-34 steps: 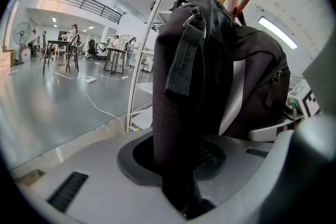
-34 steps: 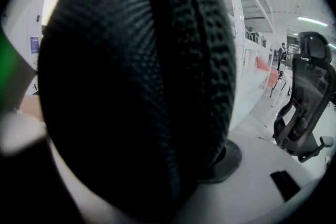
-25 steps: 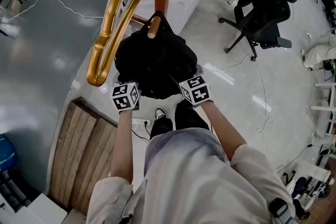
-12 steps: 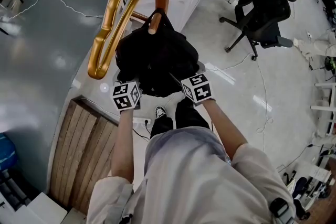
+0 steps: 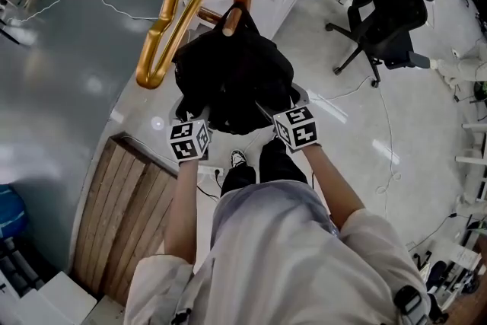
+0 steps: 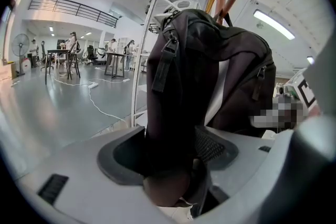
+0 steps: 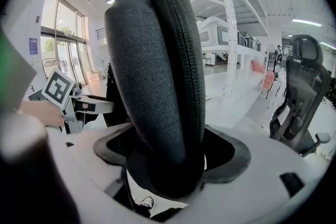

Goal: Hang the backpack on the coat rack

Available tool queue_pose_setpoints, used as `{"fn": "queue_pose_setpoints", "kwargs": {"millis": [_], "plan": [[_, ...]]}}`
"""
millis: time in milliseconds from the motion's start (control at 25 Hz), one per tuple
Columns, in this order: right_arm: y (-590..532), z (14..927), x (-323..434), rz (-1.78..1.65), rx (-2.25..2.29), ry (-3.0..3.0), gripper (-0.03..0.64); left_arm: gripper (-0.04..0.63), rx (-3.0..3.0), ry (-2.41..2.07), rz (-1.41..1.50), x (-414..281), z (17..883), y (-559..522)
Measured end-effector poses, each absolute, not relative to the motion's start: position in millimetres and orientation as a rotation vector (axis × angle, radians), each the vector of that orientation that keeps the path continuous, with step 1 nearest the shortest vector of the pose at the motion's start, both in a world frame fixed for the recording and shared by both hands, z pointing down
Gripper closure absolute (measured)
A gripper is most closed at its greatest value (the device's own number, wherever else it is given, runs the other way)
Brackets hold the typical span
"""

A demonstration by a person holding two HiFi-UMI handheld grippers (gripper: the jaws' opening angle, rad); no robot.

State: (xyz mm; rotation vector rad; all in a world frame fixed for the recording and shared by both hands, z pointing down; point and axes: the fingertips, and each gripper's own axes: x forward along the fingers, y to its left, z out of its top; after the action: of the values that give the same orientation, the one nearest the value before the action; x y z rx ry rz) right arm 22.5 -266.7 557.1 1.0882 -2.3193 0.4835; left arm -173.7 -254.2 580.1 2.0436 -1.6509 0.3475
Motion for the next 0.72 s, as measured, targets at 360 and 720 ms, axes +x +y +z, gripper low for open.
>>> {"fn": "queue_pose_setpoints", "kwargs": {"millis": [360,720], "plan": [[-255,544,28,0.483,1.125,-2.342,0.238,0.304,2.043,-1.665,0.343,-173,570,-235],[-239,524,33,0.461,1.154,-2.369,0.238,0.302,2.053,-1.656,0.32,-163,559,-216]]}}
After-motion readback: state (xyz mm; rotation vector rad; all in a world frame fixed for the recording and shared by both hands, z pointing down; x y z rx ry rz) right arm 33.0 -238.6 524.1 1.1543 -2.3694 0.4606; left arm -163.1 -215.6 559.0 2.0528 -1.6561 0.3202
